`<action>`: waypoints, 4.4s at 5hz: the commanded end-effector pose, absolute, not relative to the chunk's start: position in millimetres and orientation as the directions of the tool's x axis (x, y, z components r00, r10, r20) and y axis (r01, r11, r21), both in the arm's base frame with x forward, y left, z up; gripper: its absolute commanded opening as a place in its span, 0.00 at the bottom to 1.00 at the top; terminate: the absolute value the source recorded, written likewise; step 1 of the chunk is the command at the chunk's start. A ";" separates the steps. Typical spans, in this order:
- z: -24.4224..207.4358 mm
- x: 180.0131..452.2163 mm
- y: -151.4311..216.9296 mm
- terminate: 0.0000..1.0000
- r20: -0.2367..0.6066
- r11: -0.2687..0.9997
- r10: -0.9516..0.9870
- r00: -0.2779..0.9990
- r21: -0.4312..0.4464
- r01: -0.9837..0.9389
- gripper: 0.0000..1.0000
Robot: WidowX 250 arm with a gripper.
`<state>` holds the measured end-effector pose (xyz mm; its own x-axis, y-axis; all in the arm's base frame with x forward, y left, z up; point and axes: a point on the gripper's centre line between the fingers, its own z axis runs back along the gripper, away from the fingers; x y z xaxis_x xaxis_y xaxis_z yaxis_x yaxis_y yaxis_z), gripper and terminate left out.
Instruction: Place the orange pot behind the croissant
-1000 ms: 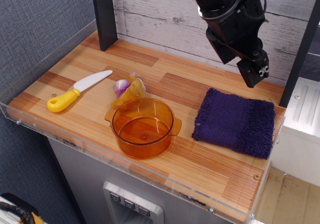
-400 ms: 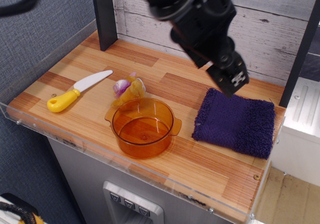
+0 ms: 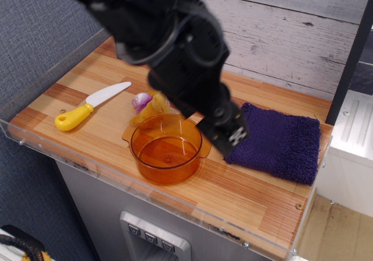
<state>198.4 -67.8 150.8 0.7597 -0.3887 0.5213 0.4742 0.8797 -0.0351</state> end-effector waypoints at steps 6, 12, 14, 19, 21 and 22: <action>90.7 246.7 -30.0 0.00 0.376 0.887 -0.392 0.840 -0.086 0.453 1.00; 53.9 220.8 -35.6 0.00 0.073 0.913 -0.376 0.924 -0.144 0.383 1.00; 42.2 248.2 -21.6 0.00 0.091 0.900 -0.409 0.908 -0.122 0.418 1.00; 45.4 249.3 -30.7 0.00 0.104 0.873 -0.473 0.875 -0.082 0.481 0.00; 43.4 249.8 -32.6 0.00 0.108 0.868 -0.479 0.871 -0.086 0.489 0.00; 54.1 252.0 -34.4 0.00 0.163 0.863 -0.485 0.859 -0.071 0.500 0.00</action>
<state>253.0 -30.8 45.9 0.8679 -0.4758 0.1426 0.4895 0.8682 -0.0820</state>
